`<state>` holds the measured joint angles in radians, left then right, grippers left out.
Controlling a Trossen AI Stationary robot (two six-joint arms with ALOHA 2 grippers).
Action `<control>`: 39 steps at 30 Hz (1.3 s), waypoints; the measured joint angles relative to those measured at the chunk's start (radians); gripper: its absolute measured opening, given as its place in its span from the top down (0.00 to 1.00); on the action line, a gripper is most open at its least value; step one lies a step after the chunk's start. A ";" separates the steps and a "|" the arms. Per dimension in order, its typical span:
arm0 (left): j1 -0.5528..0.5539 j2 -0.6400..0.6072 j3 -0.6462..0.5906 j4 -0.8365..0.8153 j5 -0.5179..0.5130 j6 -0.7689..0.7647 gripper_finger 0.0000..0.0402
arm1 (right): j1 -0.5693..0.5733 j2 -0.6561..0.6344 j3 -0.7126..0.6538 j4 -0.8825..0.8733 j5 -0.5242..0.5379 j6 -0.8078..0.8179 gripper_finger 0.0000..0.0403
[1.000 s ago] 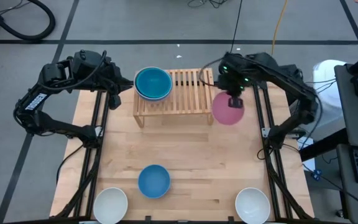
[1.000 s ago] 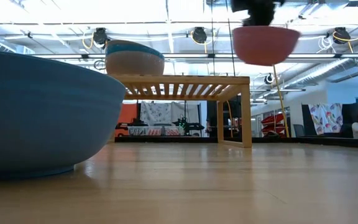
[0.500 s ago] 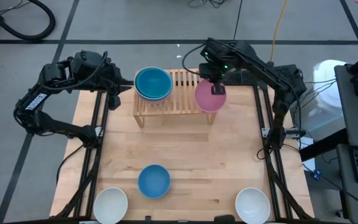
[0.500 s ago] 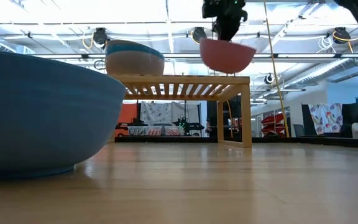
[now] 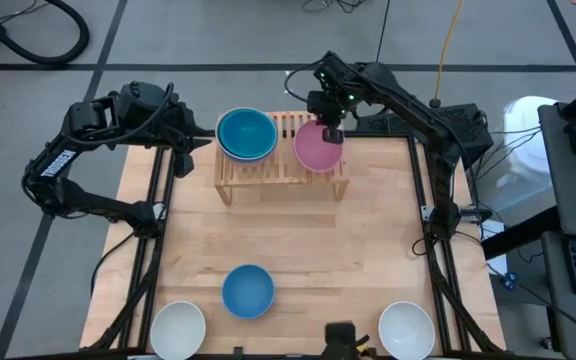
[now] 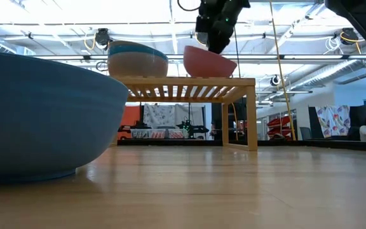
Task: Place and stack bowls onto a shelf
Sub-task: Put the pink bowl on the shelf, then stack the blue bowl on top of the pink bowl on the shelf
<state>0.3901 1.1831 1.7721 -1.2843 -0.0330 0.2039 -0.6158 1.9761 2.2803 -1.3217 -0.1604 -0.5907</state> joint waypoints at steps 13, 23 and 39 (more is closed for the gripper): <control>0.000 0.000 0.000 -0.047 0.000 -0.002 0.76 | -0.005 0.006 -0.067 0.058 0.004 -0.019 0.94; 0.000 0.000 0.000 -0.051 0.000 -0.003 0.76 | 0.017 0.009 -0.105 0.195 0.083 -0.049 0.77; 0.000 0.000 0.000 -0.055 0.000 -0.003 0.76 | 0.101 -0.163 -0.105 0.208 0.213 -0.086 0.71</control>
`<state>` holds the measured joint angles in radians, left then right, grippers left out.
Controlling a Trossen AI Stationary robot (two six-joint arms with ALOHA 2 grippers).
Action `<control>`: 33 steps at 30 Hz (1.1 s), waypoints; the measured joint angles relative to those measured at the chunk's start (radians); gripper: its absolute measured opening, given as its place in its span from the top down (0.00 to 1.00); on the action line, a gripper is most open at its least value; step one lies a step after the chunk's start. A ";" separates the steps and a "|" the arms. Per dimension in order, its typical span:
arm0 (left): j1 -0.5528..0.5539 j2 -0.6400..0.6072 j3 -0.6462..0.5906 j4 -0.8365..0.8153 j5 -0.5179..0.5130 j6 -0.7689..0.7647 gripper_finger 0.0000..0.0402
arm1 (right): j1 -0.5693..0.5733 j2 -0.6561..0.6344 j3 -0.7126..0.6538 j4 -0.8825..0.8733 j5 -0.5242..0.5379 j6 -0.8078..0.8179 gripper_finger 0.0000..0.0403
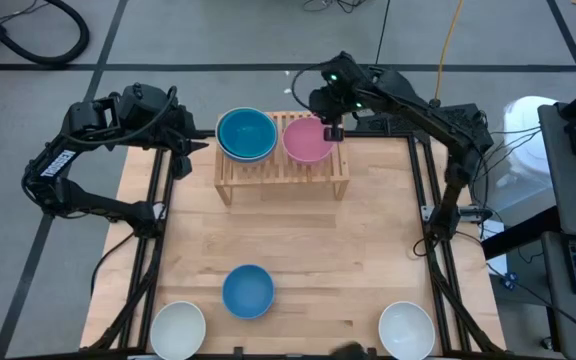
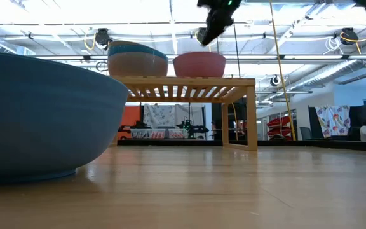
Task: Place and stack bowls onto a shelf
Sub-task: Stack the blue bowl on top of the pink bowl on the shelf
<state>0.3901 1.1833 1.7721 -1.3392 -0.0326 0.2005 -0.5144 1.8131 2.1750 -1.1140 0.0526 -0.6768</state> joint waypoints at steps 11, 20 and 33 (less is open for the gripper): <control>0.000 0.000 0.000 -0.146 0.106 -0.082 0.76 | 0.187 -0.253 0.000 -0.189 0.275 0.072 0.71; -0.143 0.004 -0.090 -0.159 0.195 -0.183 0.76 | 0.229 -0.371 0.000 -0.185 0.292 0.187 0.71; -0.466 0.005 -0.485 0.207 0.055 -0.794 0.76 | 0.229 -0.451 0.000 -0.185 0.290 0.247 0.71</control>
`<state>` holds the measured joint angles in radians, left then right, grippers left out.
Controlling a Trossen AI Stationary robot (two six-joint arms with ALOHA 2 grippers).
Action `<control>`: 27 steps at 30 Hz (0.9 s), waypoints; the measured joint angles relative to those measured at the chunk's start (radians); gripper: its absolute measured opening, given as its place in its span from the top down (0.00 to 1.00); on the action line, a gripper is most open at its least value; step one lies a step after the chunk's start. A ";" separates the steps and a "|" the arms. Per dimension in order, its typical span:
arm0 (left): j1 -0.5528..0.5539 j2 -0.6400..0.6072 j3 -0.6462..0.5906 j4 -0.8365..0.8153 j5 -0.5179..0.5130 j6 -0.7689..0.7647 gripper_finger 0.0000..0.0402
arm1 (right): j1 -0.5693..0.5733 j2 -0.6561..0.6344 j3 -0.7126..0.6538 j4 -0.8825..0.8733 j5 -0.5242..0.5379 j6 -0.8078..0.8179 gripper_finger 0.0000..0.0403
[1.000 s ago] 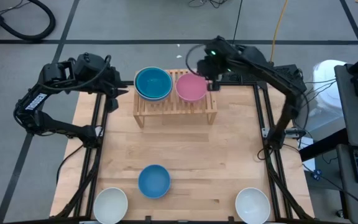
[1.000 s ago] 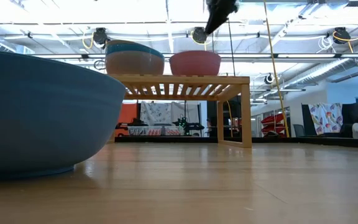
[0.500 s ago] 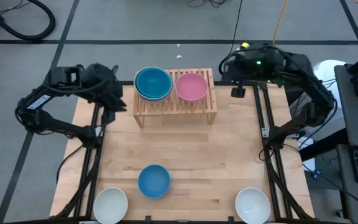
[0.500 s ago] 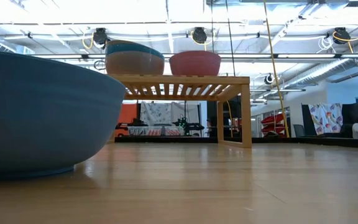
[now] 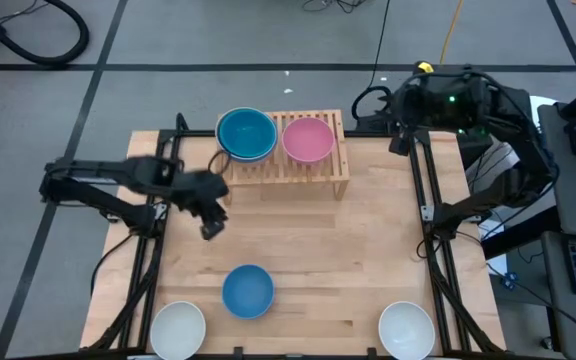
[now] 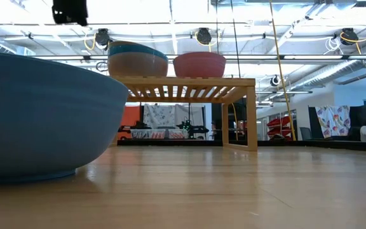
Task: Place and stack bowls onto a shelf
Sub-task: Stack the blue bowl on top of the pink bowl on the shelf
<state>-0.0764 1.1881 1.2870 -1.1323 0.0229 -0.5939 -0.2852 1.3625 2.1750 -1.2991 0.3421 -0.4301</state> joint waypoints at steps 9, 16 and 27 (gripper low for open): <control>-0.250 0.054 -0.147 0.251 -0.260 -0.353 0.76 | 0.000 -0.024 0.000 0.000 -0.004 -0.010 0.71; -0.365 0.183 -0.148 0.245 -0.304 -0.517 0.76 | 0.000 -0.033 0.000 0.000 -0.006 -0.078 0.71; -0.437 0.353 -0.148 0.248 -0.220 -0.597 0.76 | 0.000 -0.033 0.000 0.000 -0.007 -0.087 0.71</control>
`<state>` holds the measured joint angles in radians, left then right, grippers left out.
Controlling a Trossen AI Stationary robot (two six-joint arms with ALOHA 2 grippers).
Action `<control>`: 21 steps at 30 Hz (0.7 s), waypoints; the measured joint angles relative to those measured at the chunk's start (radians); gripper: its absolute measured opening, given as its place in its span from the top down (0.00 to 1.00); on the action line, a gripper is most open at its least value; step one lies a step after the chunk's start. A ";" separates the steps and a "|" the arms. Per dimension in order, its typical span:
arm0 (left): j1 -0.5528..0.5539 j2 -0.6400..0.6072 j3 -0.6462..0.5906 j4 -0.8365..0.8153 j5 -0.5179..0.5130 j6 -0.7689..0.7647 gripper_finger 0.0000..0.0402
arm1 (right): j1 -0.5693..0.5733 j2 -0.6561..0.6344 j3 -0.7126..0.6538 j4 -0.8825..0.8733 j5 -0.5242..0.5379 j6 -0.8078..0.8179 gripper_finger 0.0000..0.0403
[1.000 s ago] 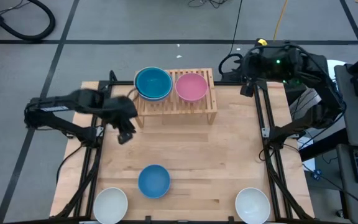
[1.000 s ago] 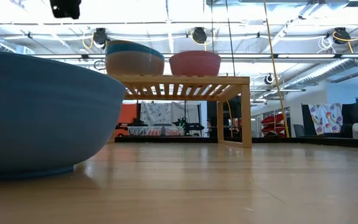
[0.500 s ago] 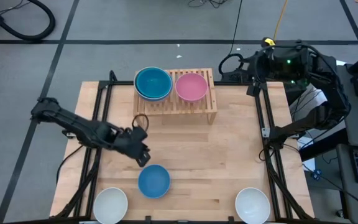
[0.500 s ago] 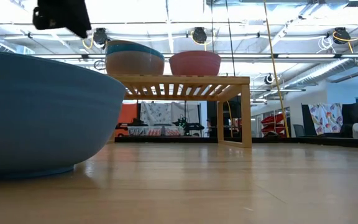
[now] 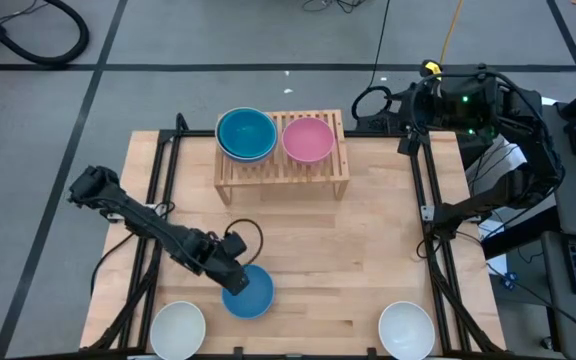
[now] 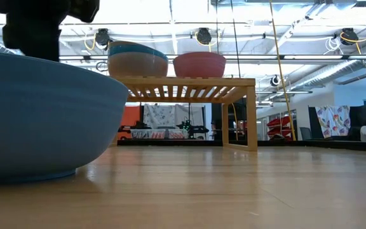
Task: Place and stack bowls onto a shelf
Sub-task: Stack the blue bowl on top of the pink bowl on the shelf
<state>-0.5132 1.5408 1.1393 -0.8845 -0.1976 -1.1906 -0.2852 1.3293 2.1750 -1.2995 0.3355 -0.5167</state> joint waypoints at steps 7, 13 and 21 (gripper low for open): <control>0.000 0.029 0.000 -0.019 0.039 0.014 0.76 | 0.000 0.000 0.000 0.000 0.000 0.000 0.71; 0.000 0.029 0.000 -0.064 0.039 0.004 0.76 | 0.000 0.000 0.000 0.000 0.000 0.000 0.71; 0.003 0.056 0.001 -0.055 0.046 0.008 0.76 | 0.000 0.000 0.000 0.000 -0.001 -0.004 0.71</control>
<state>-0.5098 1.5970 1.1400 -0.9399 -0.1516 -1.1828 -0.2852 1.3293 2.1750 -1.2998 0.3347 -0.5211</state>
